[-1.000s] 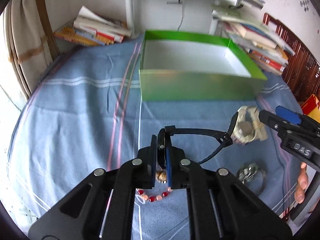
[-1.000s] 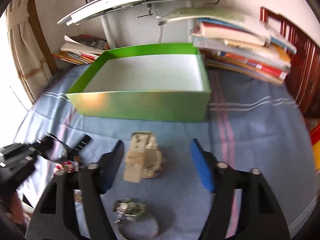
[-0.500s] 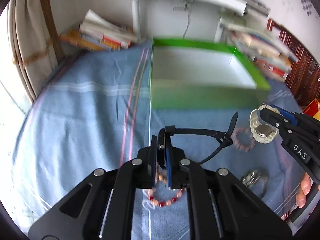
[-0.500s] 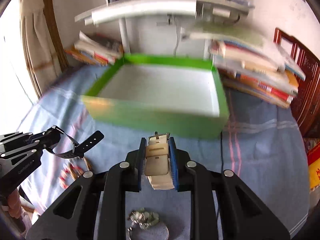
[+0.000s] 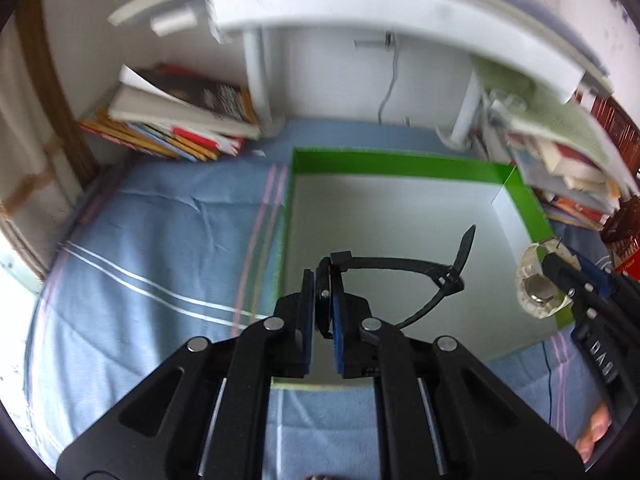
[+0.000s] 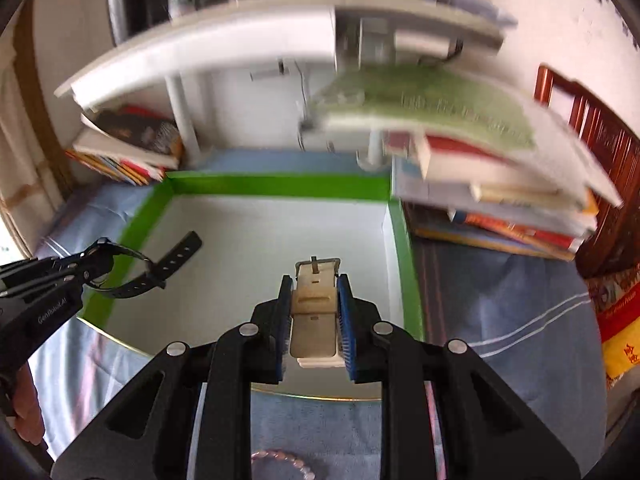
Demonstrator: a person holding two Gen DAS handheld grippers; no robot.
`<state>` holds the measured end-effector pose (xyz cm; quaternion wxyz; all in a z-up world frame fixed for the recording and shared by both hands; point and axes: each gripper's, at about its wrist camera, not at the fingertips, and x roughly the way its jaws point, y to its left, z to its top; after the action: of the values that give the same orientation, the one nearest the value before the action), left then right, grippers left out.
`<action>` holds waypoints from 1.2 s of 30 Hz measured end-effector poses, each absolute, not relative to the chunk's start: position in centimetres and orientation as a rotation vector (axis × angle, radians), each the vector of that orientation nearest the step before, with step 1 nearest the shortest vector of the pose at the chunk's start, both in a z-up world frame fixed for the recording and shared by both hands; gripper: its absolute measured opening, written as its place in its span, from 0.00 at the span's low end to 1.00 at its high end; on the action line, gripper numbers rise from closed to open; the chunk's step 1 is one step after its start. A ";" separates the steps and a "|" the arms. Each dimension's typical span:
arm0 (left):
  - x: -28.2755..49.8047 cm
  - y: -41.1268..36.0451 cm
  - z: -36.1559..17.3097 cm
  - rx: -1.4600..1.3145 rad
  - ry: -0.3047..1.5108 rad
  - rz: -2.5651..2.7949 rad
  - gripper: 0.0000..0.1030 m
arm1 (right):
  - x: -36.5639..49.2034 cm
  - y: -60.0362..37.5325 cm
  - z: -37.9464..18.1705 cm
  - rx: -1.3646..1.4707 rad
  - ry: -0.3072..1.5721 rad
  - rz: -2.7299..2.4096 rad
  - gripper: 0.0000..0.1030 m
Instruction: Organize jewelry
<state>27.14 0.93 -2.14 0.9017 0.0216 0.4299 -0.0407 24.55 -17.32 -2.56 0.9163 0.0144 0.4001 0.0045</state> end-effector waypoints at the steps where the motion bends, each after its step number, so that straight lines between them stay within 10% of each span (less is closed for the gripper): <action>1: 27.2 0.9 -2.5 0.043 0.893 -0.088 0.14 | 24.6 -17.4 -2.9 0.033 0.827 0.006 0.26; 4: 27.0 1.0 -2.5 0.042 0.885 -0.092 0.53 | 23.3 -17.7 -1.8 0.037 0.796 0.004 0.51; 29: 8.1 8.0 -8.9 0.052 0.937 0.004 0.65 | 3.9 -14.9 -8.7 0.034 0.909 0.177 0.49; 36: 7.7 8.0 -9.1 0.058 0.939 -0.004 0.65 | 4.5 -13.4 -9.0 0.024 0.913 0.243 0.00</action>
<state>7.72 8.05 -9.06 0.8914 0.0279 0.4523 -0.0021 4.48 -13.35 -8.97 0.8903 0.0115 0.4398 0.1170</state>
